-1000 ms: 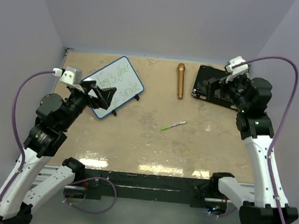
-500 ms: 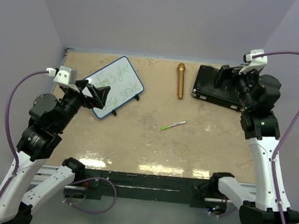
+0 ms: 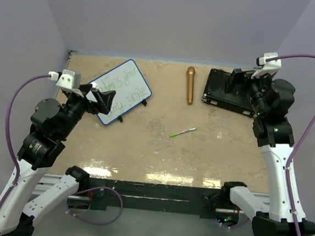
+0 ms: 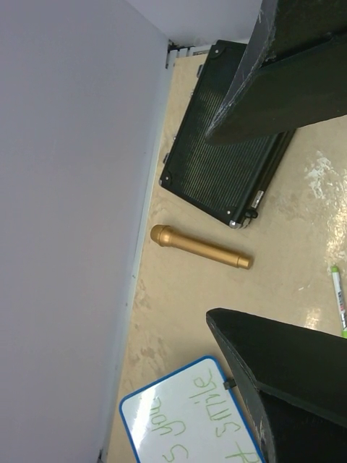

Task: Write a sentence on the whiteboard
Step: Reset both arms

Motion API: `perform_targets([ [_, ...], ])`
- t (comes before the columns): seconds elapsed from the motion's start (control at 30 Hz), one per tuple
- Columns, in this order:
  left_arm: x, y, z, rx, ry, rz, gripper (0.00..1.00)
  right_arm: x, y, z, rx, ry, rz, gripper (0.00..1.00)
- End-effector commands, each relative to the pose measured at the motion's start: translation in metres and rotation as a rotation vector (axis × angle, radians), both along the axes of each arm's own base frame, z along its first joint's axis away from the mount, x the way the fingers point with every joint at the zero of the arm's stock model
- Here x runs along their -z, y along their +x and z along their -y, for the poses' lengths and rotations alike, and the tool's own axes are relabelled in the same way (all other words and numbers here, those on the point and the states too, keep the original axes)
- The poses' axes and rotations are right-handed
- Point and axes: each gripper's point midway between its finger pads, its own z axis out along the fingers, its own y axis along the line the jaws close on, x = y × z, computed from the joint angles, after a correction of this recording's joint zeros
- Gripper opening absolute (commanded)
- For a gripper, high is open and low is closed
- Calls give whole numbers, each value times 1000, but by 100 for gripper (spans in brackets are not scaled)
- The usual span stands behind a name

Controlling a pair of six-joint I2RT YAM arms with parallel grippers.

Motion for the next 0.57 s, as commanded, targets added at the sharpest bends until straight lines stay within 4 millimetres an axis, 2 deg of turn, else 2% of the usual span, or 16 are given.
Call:
perform_targets([
  [0.0, -14, -4, -6, -18, 10, 37, 100, -12, -1, -1, 1, 23, 41, 99],
  [0.53, -11, -2, -8, -30, 19, 35, 100, -2, 5, 0, 0, -1, 35, 99],
])
